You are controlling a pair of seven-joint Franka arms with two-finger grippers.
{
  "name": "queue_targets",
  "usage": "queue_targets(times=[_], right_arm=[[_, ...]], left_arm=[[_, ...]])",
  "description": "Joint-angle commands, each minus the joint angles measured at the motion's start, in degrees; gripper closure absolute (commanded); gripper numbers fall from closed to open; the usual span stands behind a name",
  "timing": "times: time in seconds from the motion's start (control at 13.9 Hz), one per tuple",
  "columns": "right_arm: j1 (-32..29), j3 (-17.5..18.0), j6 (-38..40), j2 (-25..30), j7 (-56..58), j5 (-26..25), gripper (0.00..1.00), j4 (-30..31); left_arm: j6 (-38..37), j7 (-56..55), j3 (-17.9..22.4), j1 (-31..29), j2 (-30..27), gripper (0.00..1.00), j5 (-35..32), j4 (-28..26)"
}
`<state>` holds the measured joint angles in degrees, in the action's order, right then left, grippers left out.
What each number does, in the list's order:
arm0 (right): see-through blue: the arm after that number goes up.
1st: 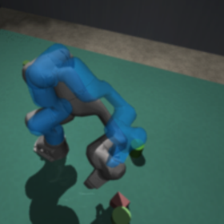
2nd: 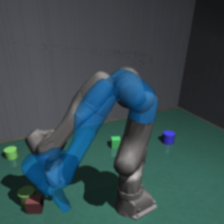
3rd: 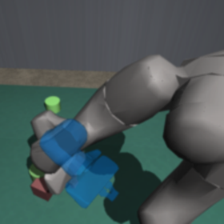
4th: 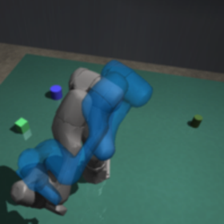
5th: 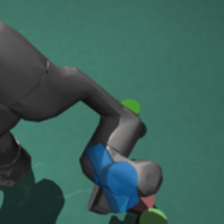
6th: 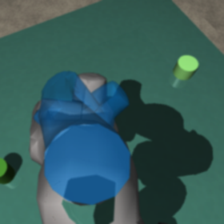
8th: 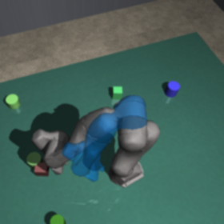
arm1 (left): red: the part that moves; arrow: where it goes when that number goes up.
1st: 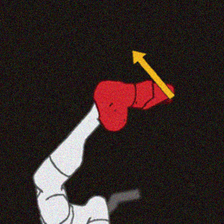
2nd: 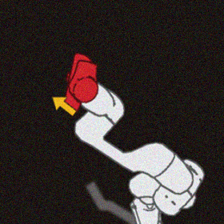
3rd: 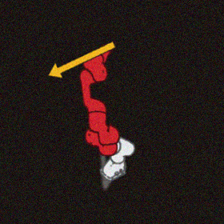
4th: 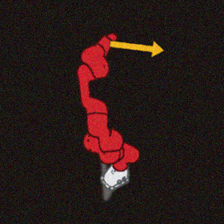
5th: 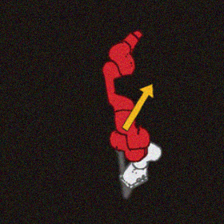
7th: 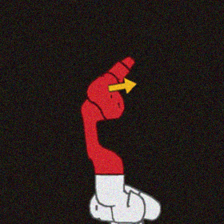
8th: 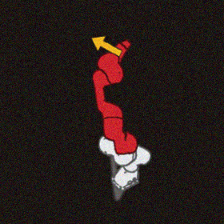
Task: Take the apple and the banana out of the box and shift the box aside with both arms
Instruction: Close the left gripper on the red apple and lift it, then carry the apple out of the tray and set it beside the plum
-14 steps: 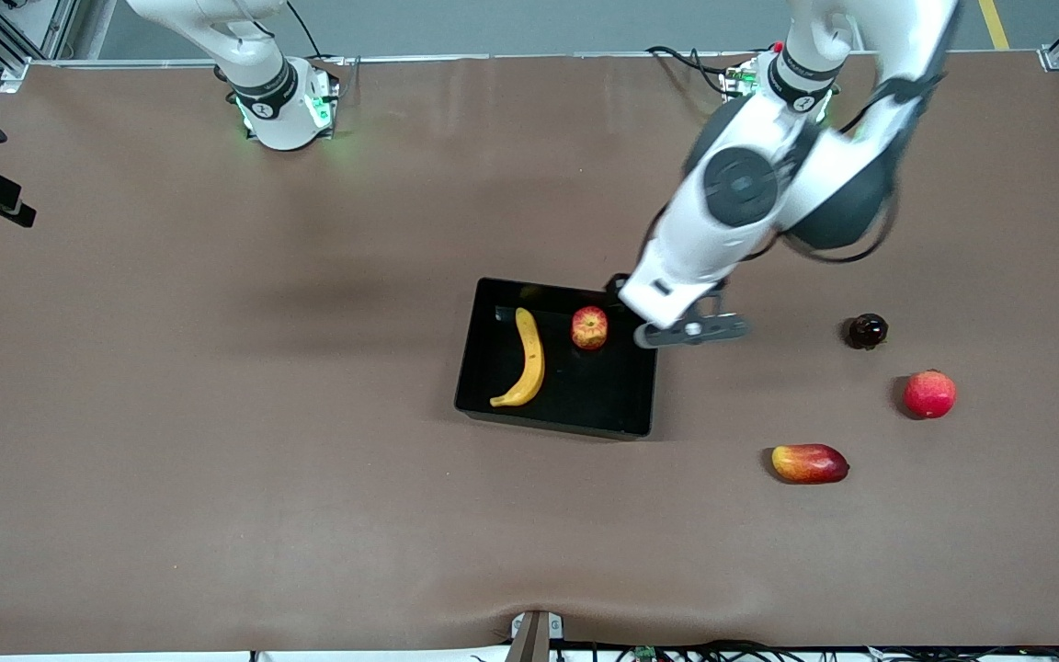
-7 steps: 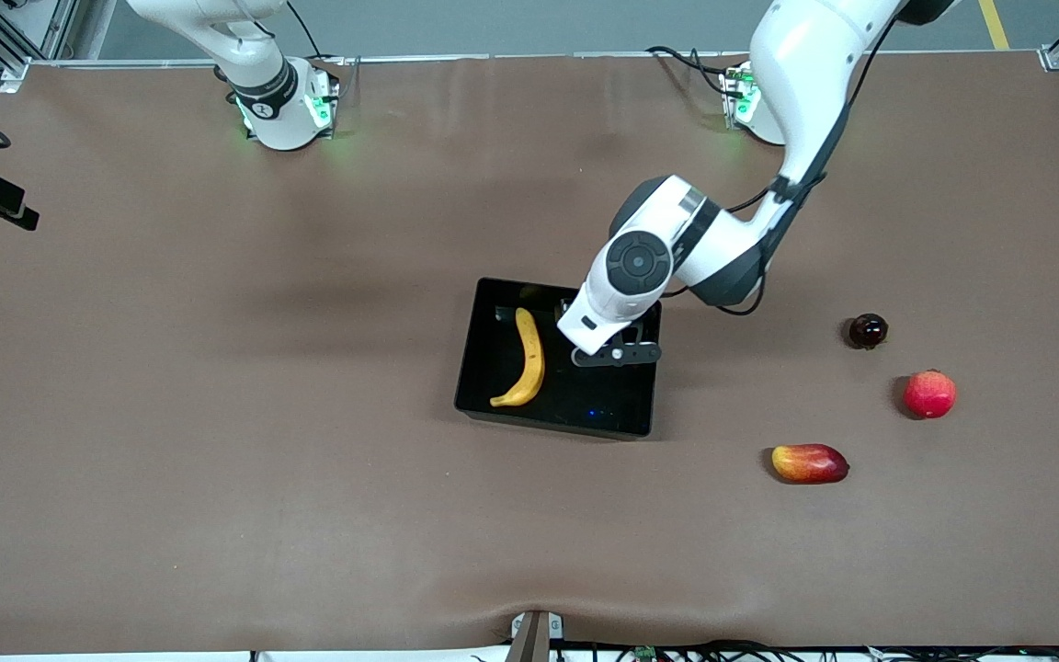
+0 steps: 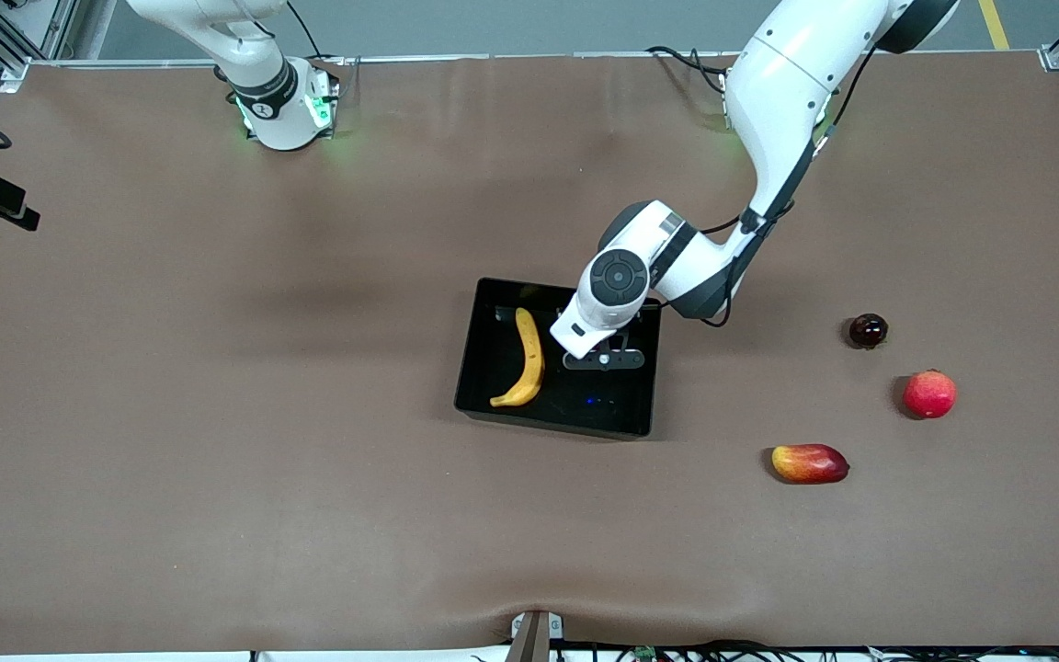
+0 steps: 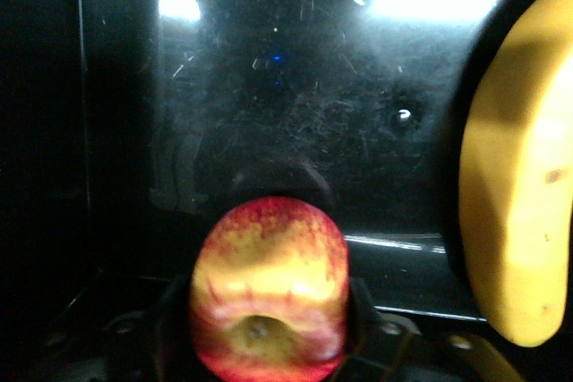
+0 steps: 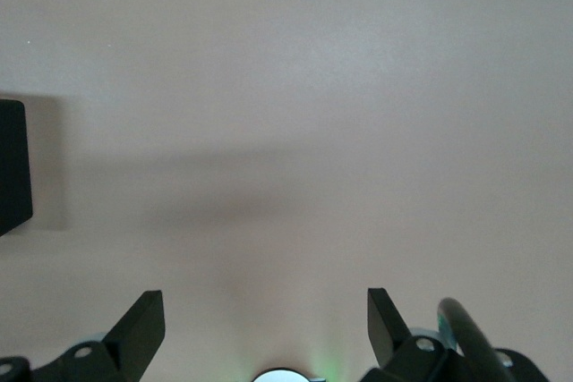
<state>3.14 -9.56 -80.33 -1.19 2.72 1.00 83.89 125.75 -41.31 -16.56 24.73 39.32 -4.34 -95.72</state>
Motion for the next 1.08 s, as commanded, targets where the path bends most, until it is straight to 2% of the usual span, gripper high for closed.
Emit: queue_targets(times=[0.0,0.22,0.43,0.72,0.87,1.01], right_arm=[[-0.76,0.68,-0.26,-1.71,0.89,0.76,0.0,-1.01],[-1.03,0.68,-0.26,-1.89,0.89,0.76,0.0,-1.01],[-0.76,0.68,-0.26,-1.89,0.88,0.76,0.0,-1.01],[-0.76,0.68,-0.26,-1.89,0.89,0.76,0.0,-1.01],[-0.76,0.68,-0.26,-1.89,0.89,0.76,0.0,-1.01],[-0.76,0.68,-0.26,-1.89,0.89,0.76,0.0,-1.01]], left_arm=[[-0.15,-0.7,0.39,1.02,-1.17,1.0,-1.2,0.18],[-2.16,-0.53,0.92,0.15,-5.02,1.0,-3.03,0.97],[-10.06,0.0,1.18,-2.49,-10.03,1.0,-3.57,6.14],[-12.8,4.38,1.18,-11.26,-15.49,1.0,-3.57,7.31],[-17.62,7.28,1.18,-17.32,-17.08,1.0,-3.66,5.47],[-17.55,12.98,1.09,-23.47,-17.08,1.0,-3.75,2.31]])
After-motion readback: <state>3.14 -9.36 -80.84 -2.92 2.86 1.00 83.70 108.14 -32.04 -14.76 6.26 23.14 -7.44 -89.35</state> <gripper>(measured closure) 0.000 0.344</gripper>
